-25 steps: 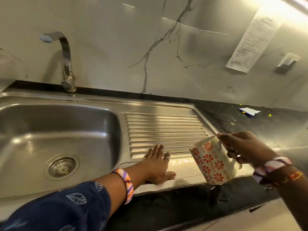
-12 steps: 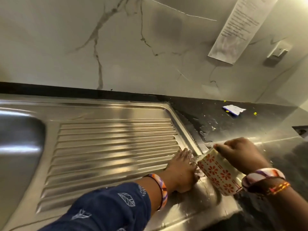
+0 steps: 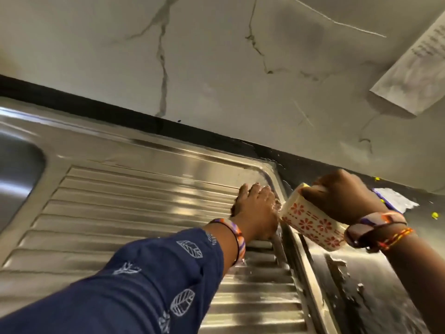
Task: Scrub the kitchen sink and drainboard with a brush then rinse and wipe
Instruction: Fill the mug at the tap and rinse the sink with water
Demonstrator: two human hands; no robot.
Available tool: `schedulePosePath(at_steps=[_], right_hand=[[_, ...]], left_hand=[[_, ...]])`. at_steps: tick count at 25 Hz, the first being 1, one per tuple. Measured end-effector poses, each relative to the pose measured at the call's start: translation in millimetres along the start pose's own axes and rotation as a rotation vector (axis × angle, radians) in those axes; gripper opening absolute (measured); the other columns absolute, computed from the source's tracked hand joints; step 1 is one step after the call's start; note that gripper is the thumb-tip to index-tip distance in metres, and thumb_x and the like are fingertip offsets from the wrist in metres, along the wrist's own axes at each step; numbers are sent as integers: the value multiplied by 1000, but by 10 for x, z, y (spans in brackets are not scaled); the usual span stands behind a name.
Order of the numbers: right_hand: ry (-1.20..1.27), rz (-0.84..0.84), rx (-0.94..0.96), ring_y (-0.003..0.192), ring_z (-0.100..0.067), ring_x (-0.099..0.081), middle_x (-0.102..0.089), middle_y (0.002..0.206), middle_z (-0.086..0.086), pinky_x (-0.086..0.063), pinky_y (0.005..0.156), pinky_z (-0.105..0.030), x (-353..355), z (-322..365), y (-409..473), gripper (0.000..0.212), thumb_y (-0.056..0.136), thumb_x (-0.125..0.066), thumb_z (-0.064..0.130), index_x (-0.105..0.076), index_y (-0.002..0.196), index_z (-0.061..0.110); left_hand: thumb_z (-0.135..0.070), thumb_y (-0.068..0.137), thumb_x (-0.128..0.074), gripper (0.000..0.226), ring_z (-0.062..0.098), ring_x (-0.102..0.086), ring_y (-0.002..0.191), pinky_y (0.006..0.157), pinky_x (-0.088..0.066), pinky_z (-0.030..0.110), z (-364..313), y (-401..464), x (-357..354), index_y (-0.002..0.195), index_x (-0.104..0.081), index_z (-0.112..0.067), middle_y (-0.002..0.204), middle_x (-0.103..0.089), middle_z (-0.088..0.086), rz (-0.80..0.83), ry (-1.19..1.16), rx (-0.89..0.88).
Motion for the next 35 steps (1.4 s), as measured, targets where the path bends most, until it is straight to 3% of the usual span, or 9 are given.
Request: schedulePosePath(at_steps=[6,11,19,21,23,26,28,33,35], right_hand=[[-111,-57,159,76,-17,-56,-59,89,-3,-39,53,-18,-66,590,407,31,91,-54,36,-66,105,11],[-151,-107,292,81,-21,-61,-68,107,-9,-48,65,-26,-155,1313,435,37,89,-55,39,-66,112,12],[-193,-157,519,93,-23,-65,-68,110,-7,-53,74,-30,-240,2258,130,39,91,-52,42,-64,117,15],[-115,-158,548,89,-22,-65,-69,107,-7,-53,69,-28,-227,2311,107,37,90,-53,40,-65,114,15],[29,-115,528,74,-18,-61,-68,91,-4,-45,56,-21,-189,2234,133,29,90,-55,36,-69,101,14],[285,-116,432,55,-13,-47,-53,49,14,-31,48,-19,-17,1866,102,35,91,-55,29,-56,58,17],[379,-147,345,52,-15,-43,-49,39,9,-31,49,-21,107,1500,10,41,91,-56,26,-50,50,20],[66,-76,163,60,-19,-55,-62,68,-7,-44,54,-27,288,532,-360,29,86,-61,31,-56,59,21],[-149,-48,63,64,-16,-53,-58,75,-3,-38,52,-24,264,235,-548,22,86,-60,36,-59,70,22]], left_hand=[[-56,89,-38,74,27,-1,145,116,0,50,594,81,97,149,-13,-20,158,-6,7,-93,-40,169],[-50,93,-31,66,26,-3,145,115,0,47,1305,-394,291,149,-11,-19,157,-9,2,-152,-30,312],[-46,97,-17,60,30,-1,145,115,-2,48,2590,-1603,584,149,-10,-19,158,-4,8,-215,19,637],[-44,97,-21,62,35,-5,143,115,-7,47,2829,-1905,684,148,-13,-11,156,-8,16,-222,15,824],[-44,98,-22,66,38,-4,143,116,-6,45,2886,-2082,789,147,-11,-2,154,-6,23,-183,47,961],[-47,98,-18,70,36,3,144,116,-1,43,2426,-1958,906,147,-6,1,155,1,24,-205,49,790],[-49,98,-16,71,34,9,143,116,2,43,1808,-1735,862,148,-2,-1,155,6,21,-175,4,612],[-38,99,-29,69,30,15,143,117,8,42,46,-1220,328,148,2,-1,154,13,19,-29,-150,117],[-35,97,-34,72,31,13,143,116,11,42,-419,-1142,77,147,2,1,154,10,21,49,-151,-29]])
Point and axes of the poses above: each hand's wrist, its own y-axis towards the middle knuckle, its own x-axis out of the back of the hand, z = x × y, the point moved 5 cm from there along y, towards the middle knuckle
